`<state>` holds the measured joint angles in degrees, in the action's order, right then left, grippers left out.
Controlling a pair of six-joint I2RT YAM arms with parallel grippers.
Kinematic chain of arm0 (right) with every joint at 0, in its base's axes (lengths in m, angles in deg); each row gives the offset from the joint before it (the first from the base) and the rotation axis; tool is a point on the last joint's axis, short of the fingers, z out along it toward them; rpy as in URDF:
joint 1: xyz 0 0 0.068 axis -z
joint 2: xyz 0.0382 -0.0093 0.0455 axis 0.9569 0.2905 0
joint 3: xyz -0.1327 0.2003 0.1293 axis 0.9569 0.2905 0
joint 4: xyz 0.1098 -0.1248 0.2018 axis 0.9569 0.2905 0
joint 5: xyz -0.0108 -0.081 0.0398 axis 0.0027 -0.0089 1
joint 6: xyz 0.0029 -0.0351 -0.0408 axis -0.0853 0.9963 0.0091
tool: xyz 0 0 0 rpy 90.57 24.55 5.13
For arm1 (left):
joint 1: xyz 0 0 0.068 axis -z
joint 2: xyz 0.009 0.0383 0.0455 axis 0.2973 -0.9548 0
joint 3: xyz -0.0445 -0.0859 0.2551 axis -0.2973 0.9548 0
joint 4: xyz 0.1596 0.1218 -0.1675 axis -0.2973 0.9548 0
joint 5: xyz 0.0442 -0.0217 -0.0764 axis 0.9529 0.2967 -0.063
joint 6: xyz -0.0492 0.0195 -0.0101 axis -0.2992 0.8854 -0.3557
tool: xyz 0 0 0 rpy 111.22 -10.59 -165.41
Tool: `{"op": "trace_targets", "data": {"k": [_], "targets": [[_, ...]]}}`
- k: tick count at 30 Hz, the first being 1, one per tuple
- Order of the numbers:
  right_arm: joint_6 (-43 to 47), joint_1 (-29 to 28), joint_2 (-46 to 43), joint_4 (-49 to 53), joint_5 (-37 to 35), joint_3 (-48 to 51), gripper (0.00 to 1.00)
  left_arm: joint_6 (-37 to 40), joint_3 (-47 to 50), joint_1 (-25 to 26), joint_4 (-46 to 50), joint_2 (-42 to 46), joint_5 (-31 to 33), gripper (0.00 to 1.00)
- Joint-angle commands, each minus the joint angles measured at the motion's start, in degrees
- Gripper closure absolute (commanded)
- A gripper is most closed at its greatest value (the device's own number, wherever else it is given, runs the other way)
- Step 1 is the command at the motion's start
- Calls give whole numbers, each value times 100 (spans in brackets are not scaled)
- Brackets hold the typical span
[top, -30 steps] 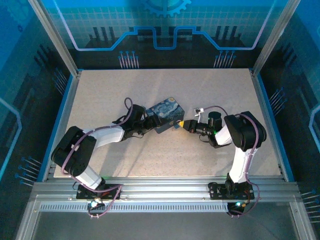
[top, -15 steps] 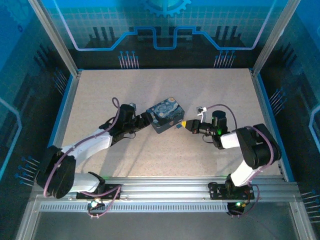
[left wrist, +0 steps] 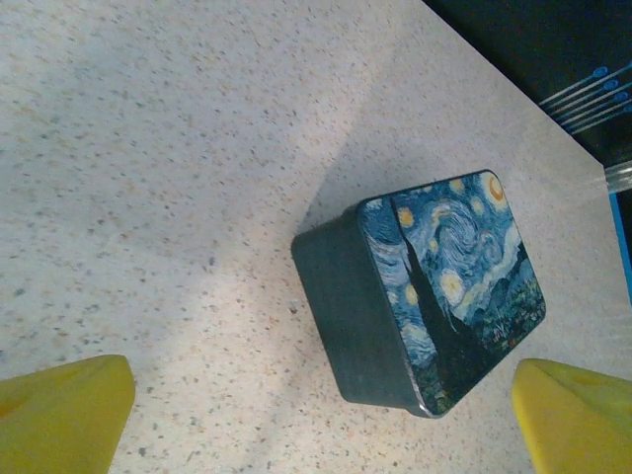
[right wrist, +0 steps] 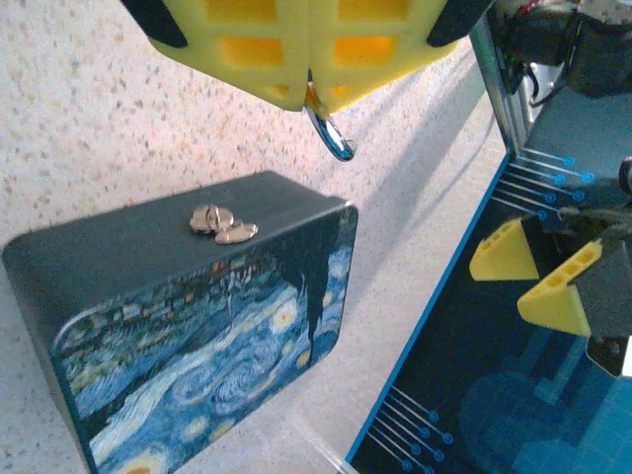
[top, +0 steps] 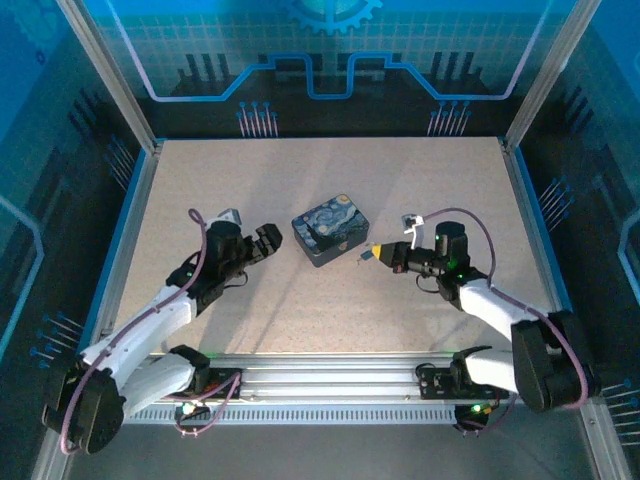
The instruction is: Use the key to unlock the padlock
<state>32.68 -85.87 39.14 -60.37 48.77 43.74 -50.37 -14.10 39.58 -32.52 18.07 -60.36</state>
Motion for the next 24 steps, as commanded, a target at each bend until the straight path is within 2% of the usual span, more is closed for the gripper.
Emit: {"op": "trace_targets", "data": {"k": [1, 5, 9, 14, 24], "targets": [[176, -70, -468, 1359, -229, 64, 95, 227, 159, -89, 112, 259, 351, 1], [313, -117, -758, 2431, -320, -42, 95, 272, 218, -128, 131, 397, 408, 1], [327, -136, -846, 2886, -337, 54, 94, 247, 283, -137, 114, 404, 391, 1], [305, -157, -647, 2946, -469, 184, 94, 197, 371, -145, 114, 400, 366, 1], [288, -187, 595, 2358, -326, -10, 95, 158, 386, -155, 129, 319, 338, 1]]}}
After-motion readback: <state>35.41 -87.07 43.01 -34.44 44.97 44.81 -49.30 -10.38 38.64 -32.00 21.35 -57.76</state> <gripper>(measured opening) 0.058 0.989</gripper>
